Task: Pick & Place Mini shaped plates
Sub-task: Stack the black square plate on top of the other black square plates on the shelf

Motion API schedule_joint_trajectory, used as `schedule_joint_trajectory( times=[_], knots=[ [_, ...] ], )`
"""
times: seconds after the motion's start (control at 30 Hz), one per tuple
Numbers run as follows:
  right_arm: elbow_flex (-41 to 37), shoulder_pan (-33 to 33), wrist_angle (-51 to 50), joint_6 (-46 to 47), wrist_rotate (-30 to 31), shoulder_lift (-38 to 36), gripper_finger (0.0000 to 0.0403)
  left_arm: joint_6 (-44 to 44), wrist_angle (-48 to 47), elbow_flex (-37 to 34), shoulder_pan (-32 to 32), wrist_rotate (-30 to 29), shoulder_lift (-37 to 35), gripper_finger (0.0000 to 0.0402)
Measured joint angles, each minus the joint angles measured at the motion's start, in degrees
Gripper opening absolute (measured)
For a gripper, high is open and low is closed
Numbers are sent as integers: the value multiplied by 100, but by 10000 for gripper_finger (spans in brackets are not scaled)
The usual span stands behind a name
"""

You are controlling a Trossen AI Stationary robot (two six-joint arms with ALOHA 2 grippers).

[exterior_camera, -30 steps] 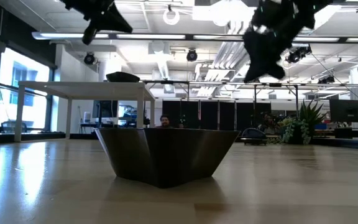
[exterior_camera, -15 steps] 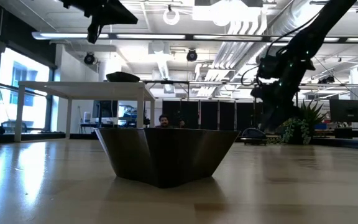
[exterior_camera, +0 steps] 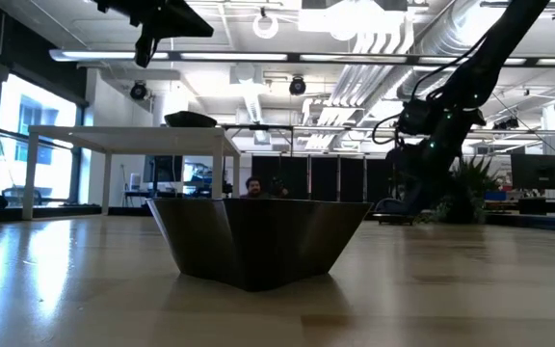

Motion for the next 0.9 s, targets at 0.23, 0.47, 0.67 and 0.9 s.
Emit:
schedule_joint_trajectory(
  times=[0.23,0.47,0.67,0.9],
  knots=[
    [-17,-2,-33,-90,11,19,69,-2,0,0,2,4,0,0],
    [-17,-2,-26,-222,54,18,76,-4,0,2,2,6,0,0],
    [137,-4,-390,-219,94,-318,77,-4,0,2,2,13,0,0],
    [978,21,-1288,-567,28,-698,116,-4,-2,3,2,19,0,0]
  ],
)
